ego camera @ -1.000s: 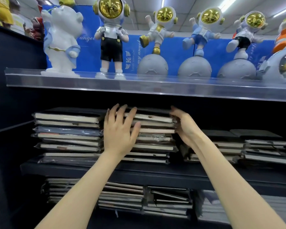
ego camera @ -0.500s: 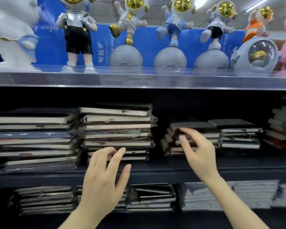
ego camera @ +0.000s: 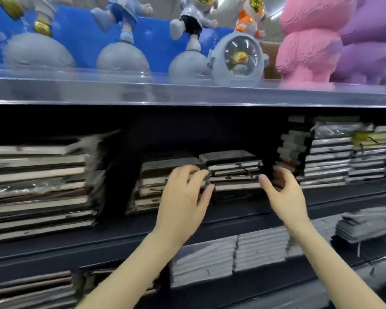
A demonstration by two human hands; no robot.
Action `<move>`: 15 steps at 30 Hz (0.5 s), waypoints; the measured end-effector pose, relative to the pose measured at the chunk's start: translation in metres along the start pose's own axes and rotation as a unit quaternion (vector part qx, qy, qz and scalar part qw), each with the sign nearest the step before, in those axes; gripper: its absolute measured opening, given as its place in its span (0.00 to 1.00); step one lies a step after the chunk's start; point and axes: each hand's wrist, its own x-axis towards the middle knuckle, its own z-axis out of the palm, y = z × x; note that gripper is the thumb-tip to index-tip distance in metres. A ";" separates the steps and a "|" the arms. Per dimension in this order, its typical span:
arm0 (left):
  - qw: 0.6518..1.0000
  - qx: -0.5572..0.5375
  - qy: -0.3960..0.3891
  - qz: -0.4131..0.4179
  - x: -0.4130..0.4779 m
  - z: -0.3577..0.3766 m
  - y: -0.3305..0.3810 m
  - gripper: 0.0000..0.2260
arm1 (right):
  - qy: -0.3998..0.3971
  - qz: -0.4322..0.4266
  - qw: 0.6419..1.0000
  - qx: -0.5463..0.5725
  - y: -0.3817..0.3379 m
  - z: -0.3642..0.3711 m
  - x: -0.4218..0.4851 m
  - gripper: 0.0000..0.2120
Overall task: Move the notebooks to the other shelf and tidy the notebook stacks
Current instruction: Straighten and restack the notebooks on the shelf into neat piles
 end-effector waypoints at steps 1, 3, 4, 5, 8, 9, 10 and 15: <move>1.000 -0.011 0.007 -0.020 0.008 0.011 0.011 0.14 | -0.021 0.013 0.999 0.023 0.009 -0.007 0.012 0.30; 0.996 -0.029 -0.001 -0.089 0.016 0.030 0.037 0.13 | -0.095 0.017 0.995 0.027 0.029 -0.018 0.035 0.35; 0.991 -0.025 -0.023 -0.131 0.016 0.041 0.049 0.14 | -0.148 0.016 0.989 0.020 0.037 -0.022 0.045 0.39; 0.984 -0.015 -0.044 -0.171 0.013 0.052 0.058 0.16 | -0.199 0.015 0.980 0.018 0.044 -0.025 0.054 0.42; 0.959 -0.004 -0.080 -0.272 0.007 0.079 0.073 0.22 | -0.305 0.021 0.949 0.071 0.058 -0.026 0.078 0.46; 0.948 -0.004 -0.089 -0.305 0.008 0.086 0.073 0.25 | -0.326 0.032 0.940 0.093 0.060 -0.026 0.086 0.47; 0.936 -0.008 -0.104 -0.337 0.011 0.092 0.072 0.27 | -0.344 0.040 0.931 0.111 0.062 -0.024 0.093 0.48; 0.875 -0.074 -0.173 -0.446 0.033 0.104 0.065 0.37 | -0.417 0.046 0.895 0.151 0.065 -0.009 0.115 0.50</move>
